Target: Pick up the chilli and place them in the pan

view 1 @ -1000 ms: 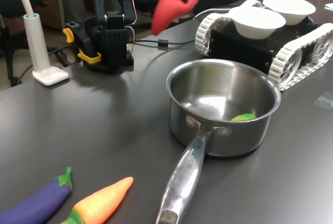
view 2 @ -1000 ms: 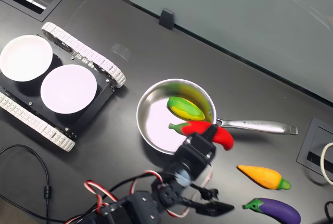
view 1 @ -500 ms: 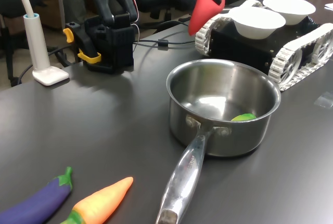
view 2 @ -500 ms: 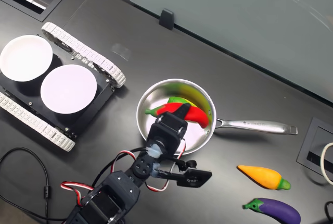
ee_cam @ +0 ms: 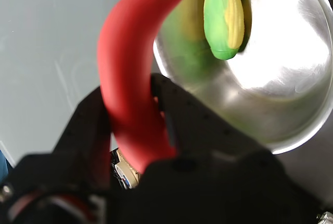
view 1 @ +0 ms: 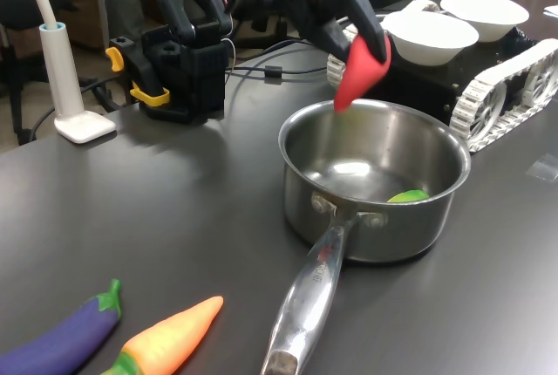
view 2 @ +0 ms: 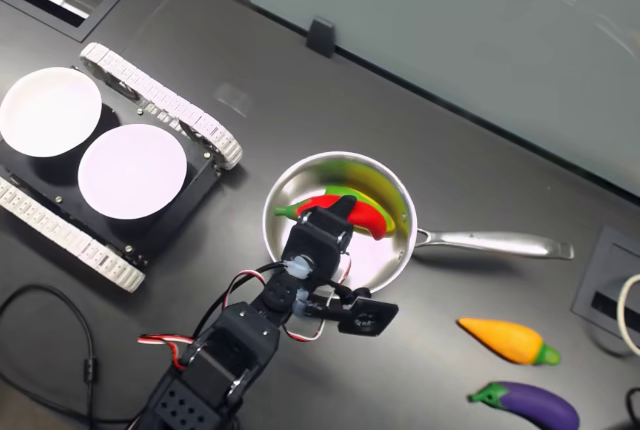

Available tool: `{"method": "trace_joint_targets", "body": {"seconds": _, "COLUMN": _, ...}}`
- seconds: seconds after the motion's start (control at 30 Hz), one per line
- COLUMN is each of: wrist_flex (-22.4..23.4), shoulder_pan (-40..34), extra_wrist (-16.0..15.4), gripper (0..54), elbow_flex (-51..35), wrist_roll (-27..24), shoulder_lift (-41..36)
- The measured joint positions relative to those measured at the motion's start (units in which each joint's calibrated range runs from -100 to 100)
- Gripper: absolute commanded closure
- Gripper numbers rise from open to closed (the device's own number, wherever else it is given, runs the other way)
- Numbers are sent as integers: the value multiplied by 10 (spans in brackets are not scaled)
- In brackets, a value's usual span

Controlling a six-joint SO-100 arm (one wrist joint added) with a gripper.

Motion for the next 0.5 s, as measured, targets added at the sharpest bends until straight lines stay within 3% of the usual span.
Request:
{"method": "trace_joint_targets", "body": {"seconds": 0.23, "wrist_flex": -66, "shoulder_pan": -13, "extra_wrist": 1, "gripper": 536, "elbow_flex": 80, "wrist_roll": 0, "shoulder_lift": 1}}
{"method": "trace_joint_targets", "body": {"seconds": 0.5, "wrist_flex": -105, "shoulder_pan": -15, "extra_wrist": 1, "gripper": 536, "elbow_flex": 92, "wrist_roll": -6, "shoulder_lift": 30}}
